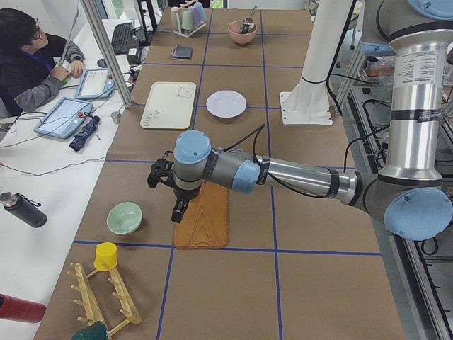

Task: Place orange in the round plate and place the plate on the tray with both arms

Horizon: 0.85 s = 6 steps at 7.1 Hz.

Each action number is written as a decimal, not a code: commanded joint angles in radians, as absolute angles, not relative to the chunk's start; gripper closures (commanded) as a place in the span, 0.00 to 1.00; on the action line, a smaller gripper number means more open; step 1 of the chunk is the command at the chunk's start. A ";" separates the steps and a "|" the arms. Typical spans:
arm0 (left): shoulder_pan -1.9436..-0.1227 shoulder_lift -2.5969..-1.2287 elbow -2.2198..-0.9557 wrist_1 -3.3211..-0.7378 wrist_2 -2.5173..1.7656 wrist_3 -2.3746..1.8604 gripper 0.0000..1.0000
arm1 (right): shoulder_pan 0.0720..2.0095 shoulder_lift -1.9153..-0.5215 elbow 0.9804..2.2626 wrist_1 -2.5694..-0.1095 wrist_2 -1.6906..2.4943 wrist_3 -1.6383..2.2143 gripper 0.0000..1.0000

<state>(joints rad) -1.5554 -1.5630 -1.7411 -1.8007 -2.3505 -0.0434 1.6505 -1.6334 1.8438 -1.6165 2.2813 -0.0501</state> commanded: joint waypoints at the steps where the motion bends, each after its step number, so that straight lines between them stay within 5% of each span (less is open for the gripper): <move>1: -1.555 -1.598 -1.686 -1.899 -2.352 -0.066 0.01 | 1.652 -1.611 1.847 -1.567 2.284 -0.082 0.00; 6: -1.441 -1.733 -1.680 -1.940 -2.344 -0.078 0.01 | 1.550 -1.563 1.815 -1.347 2.390 -0.045 0.00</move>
